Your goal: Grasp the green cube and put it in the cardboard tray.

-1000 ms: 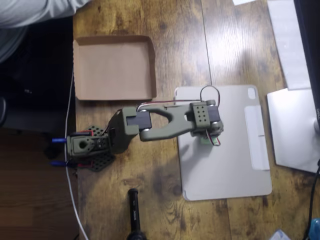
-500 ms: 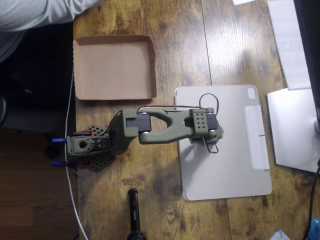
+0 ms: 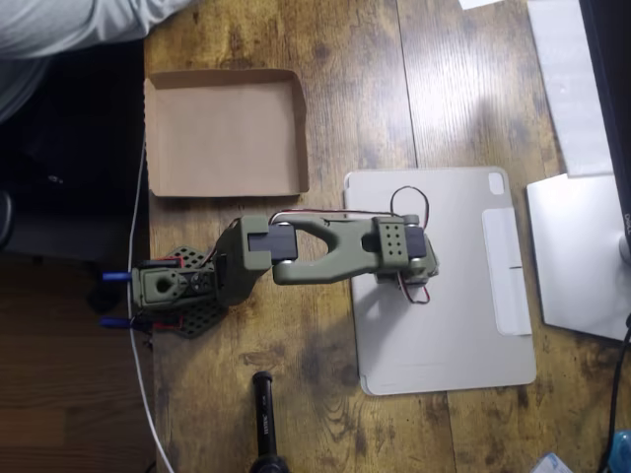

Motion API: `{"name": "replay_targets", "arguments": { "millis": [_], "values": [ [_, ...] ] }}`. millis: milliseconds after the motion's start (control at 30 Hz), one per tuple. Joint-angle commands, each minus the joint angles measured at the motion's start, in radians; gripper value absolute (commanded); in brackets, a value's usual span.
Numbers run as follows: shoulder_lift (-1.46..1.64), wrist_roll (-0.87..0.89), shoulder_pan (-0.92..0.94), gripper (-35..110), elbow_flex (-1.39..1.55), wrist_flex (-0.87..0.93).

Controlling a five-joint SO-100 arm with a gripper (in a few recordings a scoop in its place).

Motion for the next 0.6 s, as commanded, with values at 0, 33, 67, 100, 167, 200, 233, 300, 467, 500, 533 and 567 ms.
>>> {"name": "replay_targets", "arguments": {
  "millis": [0, 33, 67, 100, 167, 200, 233, 300, 467, 500, 533, 567],
  "values": [
    [0.064, 0.003, 0.006, 15, -0.011, 0.011],
    [0.064, 0.003, 0.005, 15, -0.009, 0.011],
    [0.064, 0.003, 0.003, 14, -0.006, 0.011],
    [0.064, 0.005, 0.002, 13, -0.005, 0.011],
    [0.067, 0.005, 0.0, 12, -0.002, 0.011],
    [0.067, 0.006, -0.002, 12, -0.002, 0.011],
    [0.067, 0.006, -0.002, 11, -0.002, 0.011],
    [0.069, 0.009, -0.002, 10, -0.002, 0.011],
    [0.069, 0.011, -0.002, 9, -0.012, 0.011],
    [0.071, 0.012, -0.002, 9, -0.015, 0.012],
    [0.071, 0.012, -0.002, 9, -0.02, 0.014],
    [0.072, 0.014, -0.003, 9, -0.025, 0.015]
  ]
}}
